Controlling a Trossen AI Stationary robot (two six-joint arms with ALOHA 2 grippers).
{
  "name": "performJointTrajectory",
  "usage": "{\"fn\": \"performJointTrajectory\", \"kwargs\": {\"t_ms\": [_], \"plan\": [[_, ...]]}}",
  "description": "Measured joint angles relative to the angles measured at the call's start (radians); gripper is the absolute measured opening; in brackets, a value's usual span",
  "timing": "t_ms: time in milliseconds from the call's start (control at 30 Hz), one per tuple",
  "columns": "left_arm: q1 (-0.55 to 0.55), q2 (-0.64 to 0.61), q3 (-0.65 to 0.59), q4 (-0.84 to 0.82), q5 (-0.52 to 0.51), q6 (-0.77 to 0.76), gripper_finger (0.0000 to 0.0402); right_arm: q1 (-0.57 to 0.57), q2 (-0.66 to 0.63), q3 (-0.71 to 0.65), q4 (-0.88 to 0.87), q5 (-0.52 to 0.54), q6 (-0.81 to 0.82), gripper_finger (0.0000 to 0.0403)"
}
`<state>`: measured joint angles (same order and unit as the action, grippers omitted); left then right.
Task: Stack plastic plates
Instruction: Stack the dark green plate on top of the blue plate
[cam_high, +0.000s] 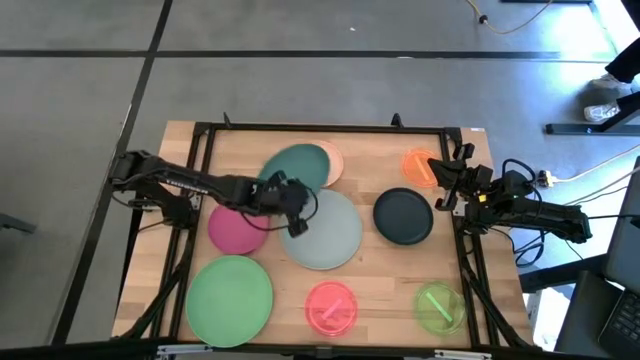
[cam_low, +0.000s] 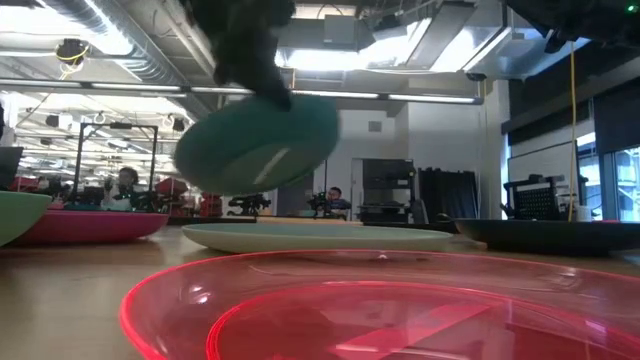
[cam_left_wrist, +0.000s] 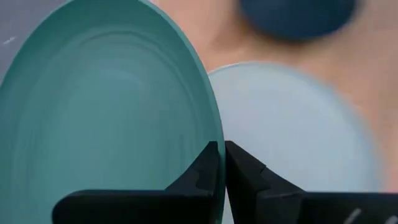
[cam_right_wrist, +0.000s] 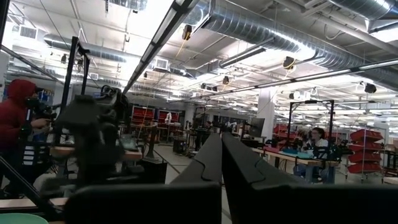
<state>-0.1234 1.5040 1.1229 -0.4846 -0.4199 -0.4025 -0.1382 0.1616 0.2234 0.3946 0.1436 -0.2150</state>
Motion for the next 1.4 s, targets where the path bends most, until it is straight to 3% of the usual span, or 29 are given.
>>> {"fn": "performJointTrajectory", "kwargs": {"t_ms": [233, 633, 1000, 1400], "plan": [[-0.093, 0.029, 0.002, 0.163, 0.037, 0.089, 0.0013, 0.0, 0.0, 0.0, 0.0, 0.001, 0.0, 0.0001], [-0.16, 0.189, 0.001, 0.242, 0.125, 0.226, 0.0013, 0.0, 0.0, 0.0, -0.002, 0.002, 0.0, 0.0001], [-0.158, 0.275, 0.001, 0.279, 0.156, 0.226, 0.0017, 0.0, 0.0, 0.0, -0.008, 0.002, 0.0, 0.0001], [-0.161, 0.286, 0.001, 0.265, 0.211, 0.195, 0.0064, 0.0, 0.0, 0.0, -0.009, 0.002, 0.0, 0.0001]]}}
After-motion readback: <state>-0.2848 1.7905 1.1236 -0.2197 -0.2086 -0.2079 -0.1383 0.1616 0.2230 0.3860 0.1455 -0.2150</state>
